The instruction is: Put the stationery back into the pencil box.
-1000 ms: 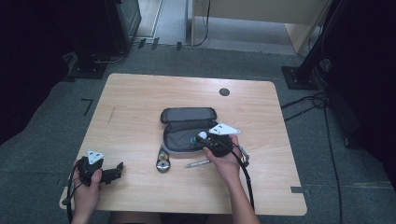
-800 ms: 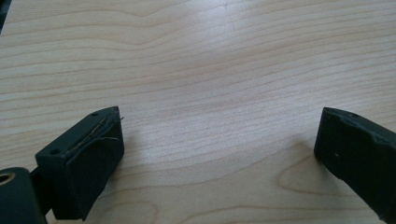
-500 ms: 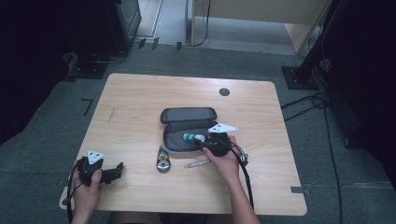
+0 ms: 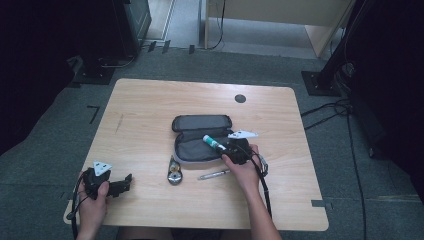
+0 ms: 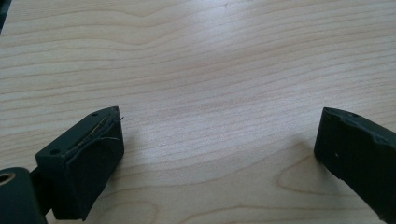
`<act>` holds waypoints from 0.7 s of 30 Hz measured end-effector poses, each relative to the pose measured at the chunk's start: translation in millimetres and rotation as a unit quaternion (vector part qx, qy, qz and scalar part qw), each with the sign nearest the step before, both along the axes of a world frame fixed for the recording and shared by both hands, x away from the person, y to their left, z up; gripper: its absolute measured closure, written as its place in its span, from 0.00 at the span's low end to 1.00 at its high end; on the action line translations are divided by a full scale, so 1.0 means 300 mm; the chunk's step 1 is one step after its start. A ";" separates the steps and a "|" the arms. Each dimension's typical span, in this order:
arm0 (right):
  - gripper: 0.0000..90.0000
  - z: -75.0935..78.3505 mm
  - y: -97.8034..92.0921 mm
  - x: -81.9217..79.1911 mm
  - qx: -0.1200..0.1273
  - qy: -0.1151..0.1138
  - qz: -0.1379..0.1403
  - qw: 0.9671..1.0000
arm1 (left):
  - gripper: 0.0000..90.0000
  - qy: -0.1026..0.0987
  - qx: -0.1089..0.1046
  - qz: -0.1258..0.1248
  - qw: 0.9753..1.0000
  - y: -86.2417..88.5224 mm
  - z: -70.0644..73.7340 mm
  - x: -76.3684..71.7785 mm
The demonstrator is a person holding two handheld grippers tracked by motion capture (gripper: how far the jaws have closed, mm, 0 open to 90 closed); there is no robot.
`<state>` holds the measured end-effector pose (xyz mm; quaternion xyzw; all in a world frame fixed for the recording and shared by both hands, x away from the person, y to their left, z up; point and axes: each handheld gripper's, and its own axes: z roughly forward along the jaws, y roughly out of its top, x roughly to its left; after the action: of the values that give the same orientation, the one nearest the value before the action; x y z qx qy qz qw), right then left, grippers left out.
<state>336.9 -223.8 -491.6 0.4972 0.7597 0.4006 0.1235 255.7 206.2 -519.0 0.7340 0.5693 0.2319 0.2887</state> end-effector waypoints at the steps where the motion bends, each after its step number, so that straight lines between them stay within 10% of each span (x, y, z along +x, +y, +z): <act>1: 0.74 0.000 -0.002 0.002 -0.002 0.003 -0.002 1.000 | 0.02 0.000 0.000 0.000 1.000 0.000 0.000 0.000; 15: 0.61 0.000 0.038 0.012 -0.057 0.002 -0.030 0.998 | 0.02 0.000 0.000 0.000 1.000 0.000 0.000 0.000; 21: 0.70 0.003 0.046 0.019 -0.057 0.002 -0.009 0.998 | 0.02 0.000 0.001 0.000 1.000 0.000 0.000 0.000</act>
<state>342.5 -209.9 -490.8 0.4970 0.7770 0.3545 0.1534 255.7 206.3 -518.9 0.7345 0.5690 0.2319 0.2880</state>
